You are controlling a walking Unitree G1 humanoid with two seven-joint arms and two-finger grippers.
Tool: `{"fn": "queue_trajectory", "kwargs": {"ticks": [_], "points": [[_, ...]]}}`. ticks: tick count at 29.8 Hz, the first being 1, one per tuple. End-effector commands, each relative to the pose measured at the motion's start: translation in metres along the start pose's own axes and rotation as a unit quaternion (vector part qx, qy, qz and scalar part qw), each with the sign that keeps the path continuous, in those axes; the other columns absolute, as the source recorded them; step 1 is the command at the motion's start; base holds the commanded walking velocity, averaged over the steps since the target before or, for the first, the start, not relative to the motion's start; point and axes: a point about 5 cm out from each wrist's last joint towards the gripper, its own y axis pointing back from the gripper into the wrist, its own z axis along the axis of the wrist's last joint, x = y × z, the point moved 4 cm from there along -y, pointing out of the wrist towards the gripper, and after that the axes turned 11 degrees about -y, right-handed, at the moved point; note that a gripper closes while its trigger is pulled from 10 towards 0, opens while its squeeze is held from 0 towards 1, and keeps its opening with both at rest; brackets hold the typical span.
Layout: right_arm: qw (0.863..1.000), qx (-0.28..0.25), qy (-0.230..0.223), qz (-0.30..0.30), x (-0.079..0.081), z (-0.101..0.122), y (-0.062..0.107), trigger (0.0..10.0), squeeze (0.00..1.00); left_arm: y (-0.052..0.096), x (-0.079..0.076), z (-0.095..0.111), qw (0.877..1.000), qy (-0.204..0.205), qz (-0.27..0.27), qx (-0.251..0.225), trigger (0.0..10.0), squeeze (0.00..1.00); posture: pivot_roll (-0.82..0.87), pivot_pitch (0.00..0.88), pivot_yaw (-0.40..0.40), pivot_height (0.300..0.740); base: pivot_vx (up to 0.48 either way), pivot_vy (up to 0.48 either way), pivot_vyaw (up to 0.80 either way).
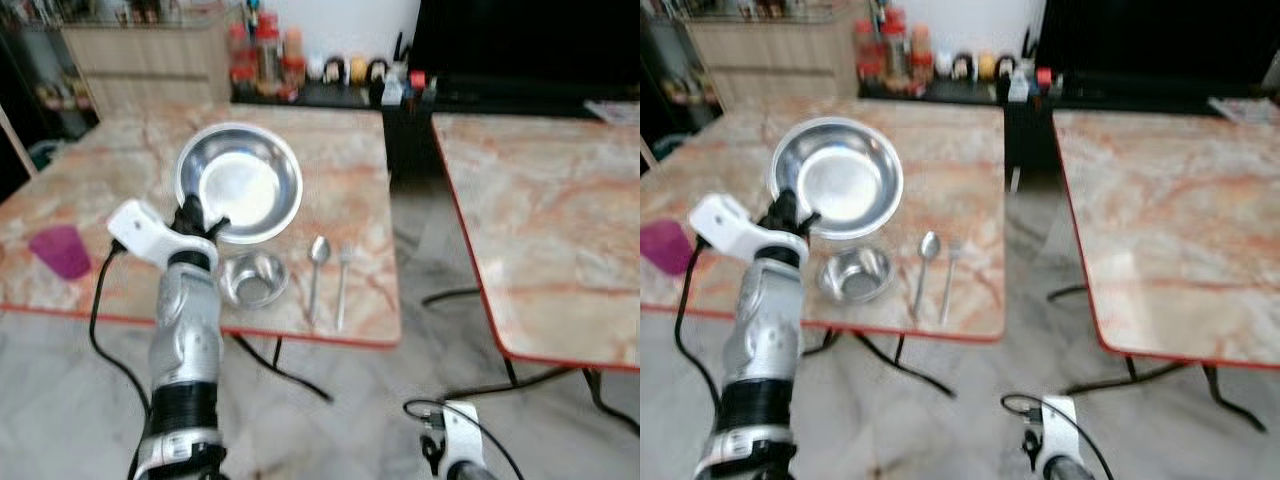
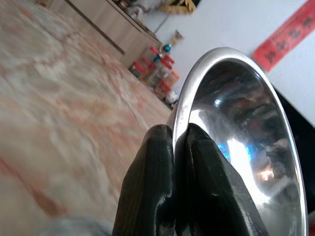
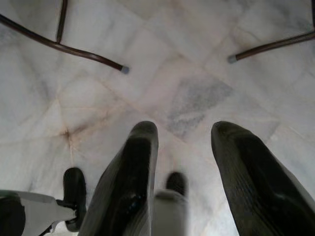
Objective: Setting the table
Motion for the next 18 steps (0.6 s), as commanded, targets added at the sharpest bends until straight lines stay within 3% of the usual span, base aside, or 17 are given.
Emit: {"fn": "queue_trajectory", "kwargs": {"ticks": [1,18], "points": [[1.000,-0.002,0.001,-0.006,-0.0058,0.0007,0.0009,10.0,0.00,-0.0005,-0.0095,0.0061,1.000,0.006,-0.011,-0.012,10.0,0.00,0.03,0.000,-0.016,0.732,0.000,-0.337,0.00],[1.000,-0.006,-0.010,-0.005,-0.0021,0.0035,-0.0002,10.0,0.00,0.0029,-0.0074,0.0081,1.000,0.002,-0.003,-0.016,10.0,0.00,0.04,0.000,-0.024,0.732,0.000,-0.338,0.00]]}}
